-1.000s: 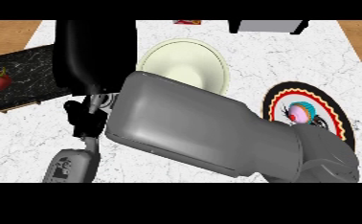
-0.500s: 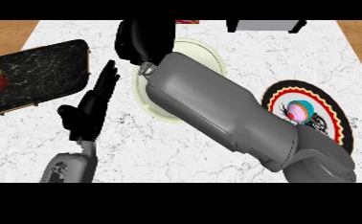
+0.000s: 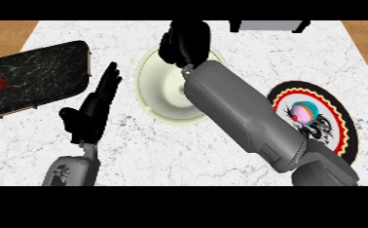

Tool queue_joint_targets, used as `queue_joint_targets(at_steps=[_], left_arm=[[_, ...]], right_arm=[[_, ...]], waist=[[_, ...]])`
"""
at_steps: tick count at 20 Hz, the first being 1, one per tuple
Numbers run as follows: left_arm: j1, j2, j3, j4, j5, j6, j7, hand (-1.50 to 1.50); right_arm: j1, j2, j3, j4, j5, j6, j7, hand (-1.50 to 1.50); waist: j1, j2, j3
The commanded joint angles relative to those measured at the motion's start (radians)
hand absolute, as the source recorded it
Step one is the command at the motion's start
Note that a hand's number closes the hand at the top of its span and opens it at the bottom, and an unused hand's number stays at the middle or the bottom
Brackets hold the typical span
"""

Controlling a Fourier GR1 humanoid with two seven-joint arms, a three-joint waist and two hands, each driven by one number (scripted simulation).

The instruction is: Pick the tomato from the plate and place it in the bowl

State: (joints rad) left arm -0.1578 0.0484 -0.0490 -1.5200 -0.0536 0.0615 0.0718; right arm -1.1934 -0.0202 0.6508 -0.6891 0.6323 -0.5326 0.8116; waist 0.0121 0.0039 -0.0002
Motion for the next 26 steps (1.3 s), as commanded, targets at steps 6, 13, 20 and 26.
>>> queue_joint_targets(at_steps=[6, 13, 20, 26], left_arm=[[-0.009, -0.013, -0.014, -0.001, -0.011, 0.003, 0.008, 0.00], [0.047, -0.009, -0.019, -0.026, -0.016, 0.000, -0.008, 0.00], [0.035, 0.004, 0.007, -0.041, -0.022, 0.016, 0.011, 0.00], [0.050, 0.003, 0.013, -0.035, -0.003, -0.003, 0.015, 0.00]], right_arm=[[0.139, 0.019, -0.168, 0.033, -0.210, 0.073, -0.288, -1.50], [0.173, 0.018, -0.294, -0.026, -0.246, -0.047, -0.529, -1.50], [0.213, -0.049, -0.376, -0.283, -0.297, -0.040, -0.464, -1.50], [0.415, -0.062, -0.393, -0.509, -0.324, -0.015, -0.435, -1.50]], waist=[[0.005, 0.003, 0.000], [0.005, 0.000, 0.001], [-0.022, -0.011, 0.000], [-0.023, -0.009, 0.000]])
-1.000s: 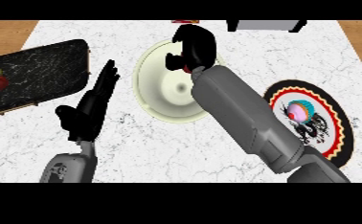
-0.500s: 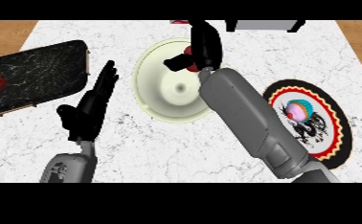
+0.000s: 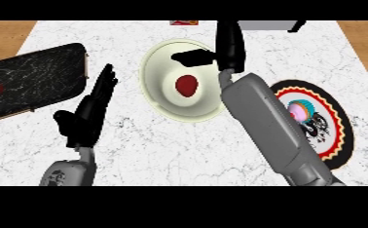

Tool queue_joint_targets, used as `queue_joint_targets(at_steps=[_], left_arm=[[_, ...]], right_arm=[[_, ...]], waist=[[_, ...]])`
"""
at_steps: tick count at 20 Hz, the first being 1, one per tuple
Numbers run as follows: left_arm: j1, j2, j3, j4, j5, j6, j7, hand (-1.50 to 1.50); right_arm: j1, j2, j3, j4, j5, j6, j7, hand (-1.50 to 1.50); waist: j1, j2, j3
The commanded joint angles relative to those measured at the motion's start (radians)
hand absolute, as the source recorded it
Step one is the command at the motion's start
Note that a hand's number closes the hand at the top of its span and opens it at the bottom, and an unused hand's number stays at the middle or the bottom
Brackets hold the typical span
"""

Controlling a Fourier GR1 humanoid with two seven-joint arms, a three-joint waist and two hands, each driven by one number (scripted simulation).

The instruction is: Pick the tomato from the plate and place it in the bowl

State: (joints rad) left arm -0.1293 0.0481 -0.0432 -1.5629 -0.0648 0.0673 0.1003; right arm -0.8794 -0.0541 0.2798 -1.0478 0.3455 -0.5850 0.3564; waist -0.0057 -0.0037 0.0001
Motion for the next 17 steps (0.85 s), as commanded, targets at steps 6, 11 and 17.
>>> queue_joint_targets(at_steps=[6, 11, 17], left_arm=[[-0.039, 0.007, 0.040, 0.044, 0.026, -0.014, -0.018, 0.00], [-0.006, 0.023, 0.036, 0.005, 0.029, -0.041, -0.014, 0.00], [0.019, -0.027, -0.016, 0.010, -0.026, 0.002, -0.024, 0.00]], right_arm=[[0.250, -0.072, -0.073, -0.335, -0.142, 0.164, -0.040, -1.50], [0.388, -0.109, -0.092, -0.523, -0.176, 0.245, -0.034, -1.50], [0.498, -0.103, -0.103, -0.586, -0.163, 0.326, -0.059, -1.50]], waist=[[0.001, 0.002, 0.000], [0.003, 0.002, 0.000], [0.006, 0.003, 0.000]])
